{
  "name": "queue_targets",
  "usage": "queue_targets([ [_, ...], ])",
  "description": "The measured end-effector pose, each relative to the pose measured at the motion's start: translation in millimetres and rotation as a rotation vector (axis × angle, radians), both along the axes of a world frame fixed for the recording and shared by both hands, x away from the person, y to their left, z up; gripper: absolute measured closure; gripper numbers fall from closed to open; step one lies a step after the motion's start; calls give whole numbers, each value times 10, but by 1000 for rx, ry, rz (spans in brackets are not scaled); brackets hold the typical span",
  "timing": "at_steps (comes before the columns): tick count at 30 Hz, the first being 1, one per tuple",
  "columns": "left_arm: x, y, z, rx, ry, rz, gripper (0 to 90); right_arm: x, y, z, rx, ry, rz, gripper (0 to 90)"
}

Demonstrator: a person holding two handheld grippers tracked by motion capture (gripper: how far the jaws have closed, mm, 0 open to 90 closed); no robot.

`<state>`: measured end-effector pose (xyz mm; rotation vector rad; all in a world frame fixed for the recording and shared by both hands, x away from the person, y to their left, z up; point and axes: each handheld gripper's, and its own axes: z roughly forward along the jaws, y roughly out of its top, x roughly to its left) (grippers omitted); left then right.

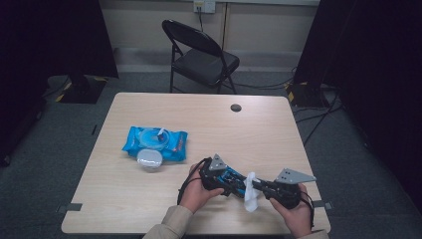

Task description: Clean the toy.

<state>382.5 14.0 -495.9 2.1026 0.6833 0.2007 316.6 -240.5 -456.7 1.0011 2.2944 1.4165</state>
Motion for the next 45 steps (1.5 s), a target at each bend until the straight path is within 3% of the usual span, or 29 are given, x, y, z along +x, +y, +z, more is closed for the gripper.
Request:
queue_targets([
  [9, -3, 1, -1, -1, -1, -1, 129, 152, -223, -188, -10, 26, -110, 855],
  [21, 0, -7, 1, -3, 2, -1, 129, 237, -331, -318, -42, 59, -165, 854],
  [33, 6, -8, 9, 6, 5, -3, 129, 291, -258, -427, -110, 62, -171, 846],
  [37, 5, -8, 8, 5, 6, -3, 129, 317, -222, -496, -152, 86, -163, 822],
  [45, 6, -8, 7, 4, 7, -3, 129, 308, -170, -492, -224, 34, -129, 836],
])
